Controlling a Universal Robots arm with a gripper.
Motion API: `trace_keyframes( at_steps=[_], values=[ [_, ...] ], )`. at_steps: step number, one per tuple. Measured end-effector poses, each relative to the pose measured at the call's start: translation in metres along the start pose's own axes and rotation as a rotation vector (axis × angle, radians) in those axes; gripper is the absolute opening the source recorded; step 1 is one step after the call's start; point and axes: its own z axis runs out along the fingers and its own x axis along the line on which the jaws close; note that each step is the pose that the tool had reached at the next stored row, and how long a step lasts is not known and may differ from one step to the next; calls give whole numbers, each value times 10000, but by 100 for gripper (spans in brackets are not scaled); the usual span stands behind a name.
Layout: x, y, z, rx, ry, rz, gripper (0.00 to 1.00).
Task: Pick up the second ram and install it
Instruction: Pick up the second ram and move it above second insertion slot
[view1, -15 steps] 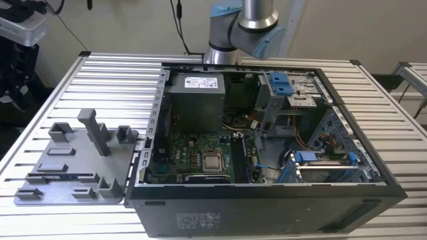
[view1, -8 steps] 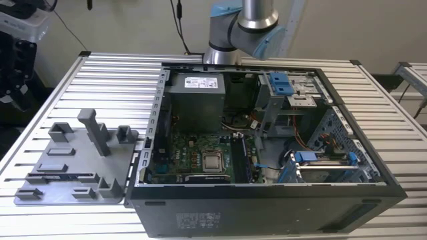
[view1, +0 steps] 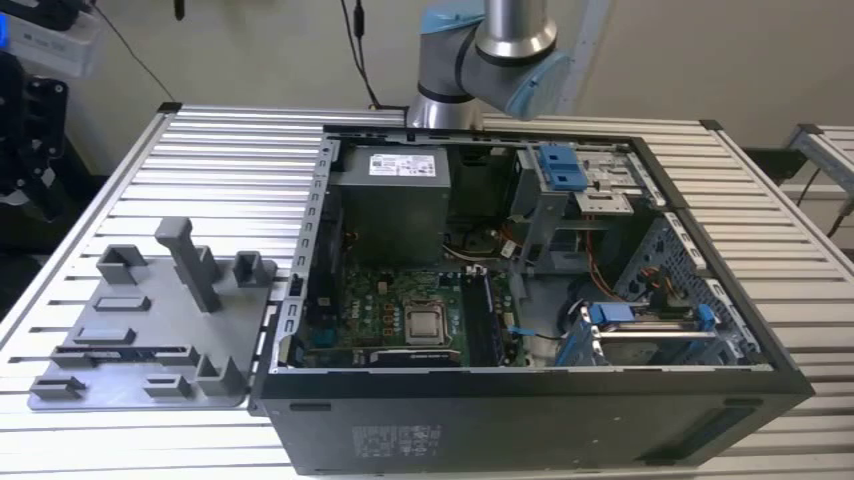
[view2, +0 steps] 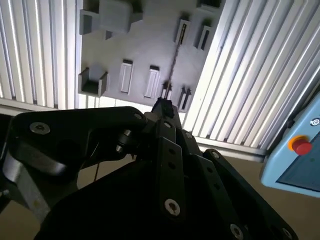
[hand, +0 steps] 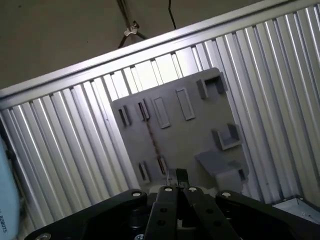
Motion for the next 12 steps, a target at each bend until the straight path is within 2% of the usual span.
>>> trace_keyframes(
  at_steps=[12],
  values=[
    [-17,6,34,-69,39,-2084,11]
  ],
)
